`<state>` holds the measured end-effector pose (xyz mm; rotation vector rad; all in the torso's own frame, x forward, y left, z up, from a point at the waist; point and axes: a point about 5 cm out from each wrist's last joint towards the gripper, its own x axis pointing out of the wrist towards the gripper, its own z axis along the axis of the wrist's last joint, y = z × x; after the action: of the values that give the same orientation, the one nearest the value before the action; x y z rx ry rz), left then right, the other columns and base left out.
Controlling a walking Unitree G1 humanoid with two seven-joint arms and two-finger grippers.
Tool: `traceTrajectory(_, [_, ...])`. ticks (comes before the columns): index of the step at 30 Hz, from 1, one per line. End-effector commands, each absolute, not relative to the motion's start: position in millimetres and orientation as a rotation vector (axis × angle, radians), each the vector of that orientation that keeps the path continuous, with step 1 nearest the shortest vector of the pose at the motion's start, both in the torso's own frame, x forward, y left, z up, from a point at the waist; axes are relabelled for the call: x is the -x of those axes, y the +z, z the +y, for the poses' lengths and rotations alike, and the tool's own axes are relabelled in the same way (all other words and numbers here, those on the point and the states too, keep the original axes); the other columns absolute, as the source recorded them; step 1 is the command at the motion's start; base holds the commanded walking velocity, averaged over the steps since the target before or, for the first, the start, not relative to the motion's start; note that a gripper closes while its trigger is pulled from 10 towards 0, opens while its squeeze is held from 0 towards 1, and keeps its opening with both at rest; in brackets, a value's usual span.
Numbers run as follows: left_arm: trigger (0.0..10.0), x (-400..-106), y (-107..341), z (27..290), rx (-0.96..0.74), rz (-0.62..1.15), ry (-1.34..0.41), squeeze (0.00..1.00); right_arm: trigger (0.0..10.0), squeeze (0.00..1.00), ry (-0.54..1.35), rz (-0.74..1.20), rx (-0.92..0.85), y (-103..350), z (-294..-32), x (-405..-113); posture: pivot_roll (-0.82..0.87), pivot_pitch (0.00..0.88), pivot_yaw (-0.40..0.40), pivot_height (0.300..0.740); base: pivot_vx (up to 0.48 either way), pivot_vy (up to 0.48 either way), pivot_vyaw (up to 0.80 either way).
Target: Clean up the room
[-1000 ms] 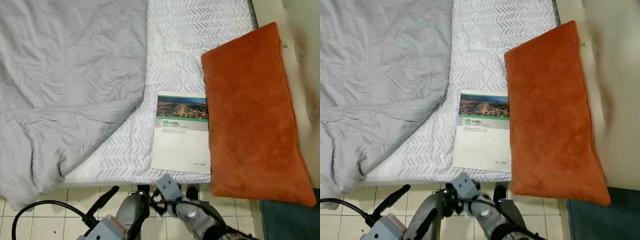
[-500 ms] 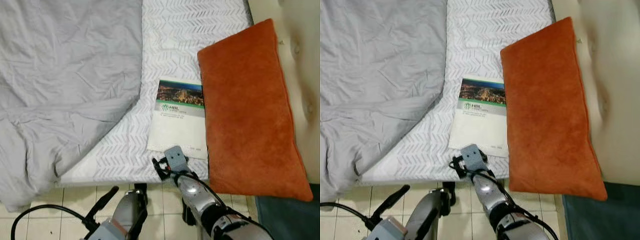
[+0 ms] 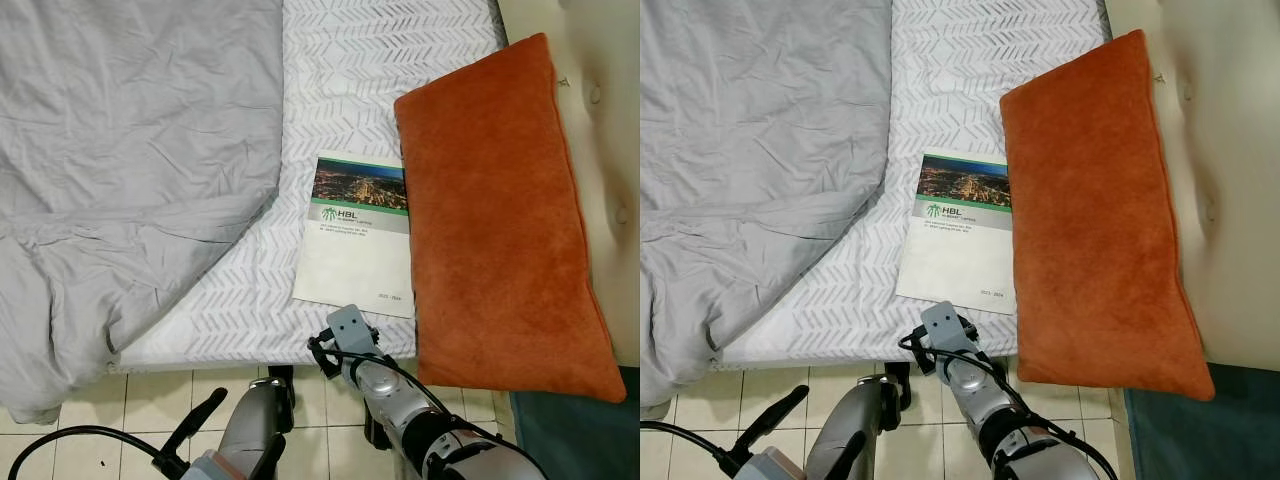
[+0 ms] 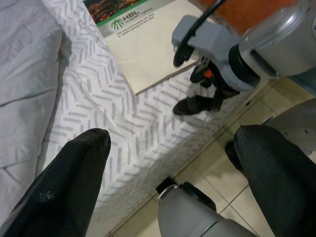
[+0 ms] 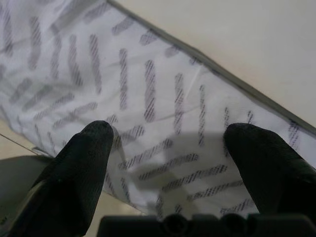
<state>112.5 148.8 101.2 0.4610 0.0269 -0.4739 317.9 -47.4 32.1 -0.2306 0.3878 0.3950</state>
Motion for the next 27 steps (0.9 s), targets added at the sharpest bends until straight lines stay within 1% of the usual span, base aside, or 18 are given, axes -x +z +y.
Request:
traceTrajectory(1, [10.0,-101.9,96.7,146.8,-0.446,0.07,-0.476,0.0,10.0,0.0,0.406,0.442,0.277,18.3,-41.6,-305.1,0.25,0.692,0.023,0.74,0.0,0.0,0.0])
traceTrajectory(3, [10.0,-100.6,96.2,145.2,-0.439,0.072,-0.475,0.0,10.0,0.0,0.406,0.424,0.346,15.5,-48.4,-303.9,0.25,0.692,0.023,0.74,0.0,0.0,0.0])
traceTrajectory(5, [10.0,-100.7,95.7,144.7,-0.438,0.072,-0.474,0.0,10.0,0.0,0.405,0.411,0.356,16.1,-51.3,-304.9,0.24,0.684,0.02,0.74,0.0,0.0,0.0])
traceTrajectory(7, [10.0,-100.0,97.4,143.0,-0.433,0.067,-0.471,0.0,10.0,0.0,0.454,0.328,0.216,32.1,-44.4,-313.4,0.23,0.69,0.013,0.74,0.0,0.0,0.0])
traceTrajectory(9, [10.0,-96.7,98.2,139.3,-0.429,0.068,-0.479,0.0,10.0,0.0,0.526,0.234,0.174,47.6,-36.2,-319.1,0.21,0.696,0.007,0.74,0.0,0.0,0.0])
traceTrajectory(10, [10.0,-96.7,98.2,139.3,-0.429,0.068,-0.479,0.0,10.0,0.0,0.526,0.234,0.174,47.6,-36.2,-319.1,0.21,0.696,0.007,0.74,0.0,0.0,0.0])
traceTrajectory(12, [10.0,-95.5,96.2,136.2,-0.416,0.073,-0.48,0.0,10.0,0.0,0.564,0.215,0.113,45.1,-37.4,-313.0,0.17,0.686,-0.017,0.74,0.0,0.0,0.0])
traceTrajectory(15, [10.0,-98.2,93.3,134.4,-0.381,0.085,-0.47,0.0,10.0,0.0,0.616,0.179,0.104,34.6,-48.4,-292.7,0.14,0.655,-0.032,0.74,0.0,0.0,0.0])
traceTrajectory(16, [10.0,-98.2,93.3,134.4,-0.381,0.085,-0.47,0.0,10.0,0.0,0.616,0.179,0.104,34.6,-48.4,-292.7,0.14,0.655,-0.032,0.74,0.0,0.0,0.0])
traceTrajectory(17, [10.0,-99.5,90.4,134.1,-0.366,0.094,-0.467,0.0,10.0,0.0,0.629,0.172,0.098,30.1,-54.9,-280.9,0.11,0.628,-0.04,0.74,0.0,0.0,0.0])
traceTrajectory(18, [10.0,-101.4,79.4,132.3,-0.327,0.132,-0.47,0.0,10.0,0.0,0.676,0.177,0.082,23.7,-67.1,-247.3,0.06,0.561,-0.062,0.74,0.0,0.0,0.0])
traceTrajectory(19, [10.0,-101.4,79.4,132.3,-0.327,0.132,-0.47,0.0,10.0,0.0,0.676,0.177,0.082,23.7,-67.1,-247.3,0.06,0.561,-0.062,0.74,0.0,0.0,0.0])
traceTrajectory(22, [10.0,-104.0,72.0,127.2,-0.29,0.164,-0.476,0.0,10.0,0.0,0.77,0.222,0.009,30.8,-73.0,-197.4,0.02,0.492,-0.072,0.74,0.0,0.0,0.0])
traceTrajectory(23, [10.0,-108.6,67.0,125.1,-0.276,0.173,-0.477,0.0,10.0,0.0,0.814,0.236,-0.029,33.7,-70.8,-184.8,-0.01,0.437,-0.077,0.74,0.0,0.0,0.0])
traceTrajectory(24, [10.0,-114.7,64.4,123.9,-0.255,0.182,-0.46,0.0,10.0,0.0,0.85,0.239,-0.062,42.4,-69.9,-171.7,-0.03,0.409,-0.079,0.74,0.0,0.0,0.0])
traceTrajectory(25, [10.0,-114.7,64.4,123.9,-0.255,0.182,-0.46,0.0,10.0,0.0,0.85,0.239,-0.062,42.4,-69.9,-171.7,-0.03,0.409,-0.079,0.74,0.0,0.0,0.0])
traceTrajectory(26, [10.0,-120.5,60.8,123.2,-0.24,0.19,-0.447,0.0,10.0,0.0,0.874,0.243,-0.083,46.7,-69.1,-164.9,-0.04,0.394,-0.081,0.74,0.0,0.0,0.0])
traceTrajectory(27, [10.0,-129.7,54.6,123.9,-0.226,0.206,-0.421,0.0,10.0,0.0,0.858,0.239,-0.085,49.9,-72.2,-161.9,-0.06,0.348,-0.077,0.74,0.0,0.0,0.0])
